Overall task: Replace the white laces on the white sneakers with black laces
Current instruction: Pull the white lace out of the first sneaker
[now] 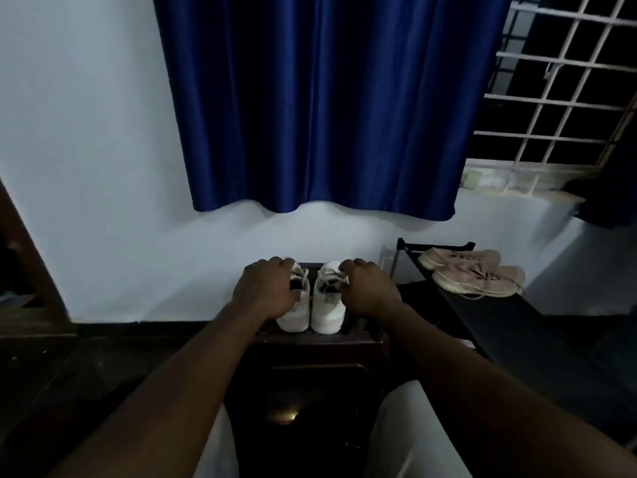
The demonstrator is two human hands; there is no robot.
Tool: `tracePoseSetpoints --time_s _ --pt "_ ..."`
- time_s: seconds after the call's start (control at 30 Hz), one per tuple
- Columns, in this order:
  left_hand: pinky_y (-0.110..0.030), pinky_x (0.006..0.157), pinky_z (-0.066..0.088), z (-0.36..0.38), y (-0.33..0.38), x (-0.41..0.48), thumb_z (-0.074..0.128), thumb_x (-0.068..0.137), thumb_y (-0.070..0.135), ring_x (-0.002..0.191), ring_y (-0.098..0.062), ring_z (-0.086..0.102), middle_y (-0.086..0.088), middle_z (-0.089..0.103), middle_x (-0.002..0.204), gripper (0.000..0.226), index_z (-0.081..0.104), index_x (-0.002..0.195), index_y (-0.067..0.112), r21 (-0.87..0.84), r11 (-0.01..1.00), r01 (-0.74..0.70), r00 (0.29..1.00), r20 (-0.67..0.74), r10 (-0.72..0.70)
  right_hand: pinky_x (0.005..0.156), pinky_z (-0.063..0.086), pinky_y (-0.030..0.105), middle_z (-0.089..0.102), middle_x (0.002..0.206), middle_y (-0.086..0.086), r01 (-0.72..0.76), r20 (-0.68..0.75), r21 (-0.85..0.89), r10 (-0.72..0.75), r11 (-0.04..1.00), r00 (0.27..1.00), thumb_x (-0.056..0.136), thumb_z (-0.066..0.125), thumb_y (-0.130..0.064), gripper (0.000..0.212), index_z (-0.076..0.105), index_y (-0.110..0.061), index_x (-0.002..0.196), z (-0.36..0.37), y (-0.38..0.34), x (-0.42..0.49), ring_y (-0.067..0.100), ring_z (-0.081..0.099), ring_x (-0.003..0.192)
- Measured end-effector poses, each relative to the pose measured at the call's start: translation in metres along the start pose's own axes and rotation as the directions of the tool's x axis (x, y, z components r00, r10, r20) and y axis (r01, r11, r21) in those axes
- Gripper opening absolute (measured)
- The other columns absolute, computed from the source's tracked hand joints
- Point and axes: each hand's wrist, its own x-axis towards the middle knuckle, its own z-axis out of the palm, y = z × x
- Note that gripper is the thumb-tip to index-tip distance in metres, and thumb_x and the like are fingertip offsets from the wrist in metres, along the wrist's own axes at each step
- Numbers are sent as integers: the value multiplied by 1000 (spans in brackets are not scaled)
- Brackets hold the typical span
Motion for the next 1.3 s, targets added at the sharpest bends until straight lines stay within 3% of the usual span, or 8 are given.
tracePoseSetpoints --time_s 0.27,0.43,0.5,0.63,0.93,1.0,1.13,1.3 --pt "-40 90 45 23 -4 24 57 90 60 110 -25 58 4 71 114 44 63 124 31 6 999 -33 991 -128 33 83 53 41 64 115 12 31 -157 112 -13 993 987 91 63 -24 30 67 -10 118 30 16 20 34 58 109" --pt "-41 86 50 38 -7 35 38 80 66 100 -21 60 9 72 86 50 68 107 37 -89 995 -35 984 -179 18 74 46 31 69 105 9 -31 -232 283 100 959 968 85 73 -23 24 72 -16 108 48 31 34 31 66 95" --pt "-43 85 51 46 -7 38 45 83 63 95 -21 59 9 70 80 42 70 104 37 -138 989 -59 973 -227 26 71 41 26 69 103 3 -39 -245 323 123 946 962 84 76 -24 21 71 -22 105 53 38 37 26 67 92" --pt "-42 83 49 58 -1 44 51 86 50 95 -22 56 12 72 84 32 74 104 36 -162 979 -126 957 -281 77 68 41 25 54 91 -16 28 -284 309 65 951 956 84 78 -26 20 72 -28 104 56 43 40 15 65 85" --pt "-37 85 33 86 8 81 63 84 37 105 -13 42 20 67 91 19 74 99 38 -275 938 -213 948 -290 131 76 49 29 56 94 -11 94 -197 372 -21 924 980 82 80 -14 18 73 -31 83 60 57 64 6 60 83" --pt "-37 85 32 87 8 83 64 83 38 105 -12 41 21 66 88 15 73 95 38 -282 936 -212 947 -294 126 79 50 29 62 98 -7 140 -223 599 -4 789 975 85 79 -8 19 71 -25 84 66 60 66 9 63 92" --pt "-38 84 34 89 8 89 66 83 42 103 -13 43 20 64 82 10 71 90 37 -317 922 -222 944 -306 122 74 49 29 67 87 10 101 -127 986 195 136 973 88 64 -13 5 61 -9 88 82 52 77 16 62 80" --pt "-41 87 36 87 9 94 63 88 52 99 -9 46 20 60 75 17 69 83 37 -291 926 -239 941 -306 146 70 47 32 61 72 6 134 -83 976 274 -172 958 83 71 -13 15 63 -12 95 85 47 93 18 56 66"
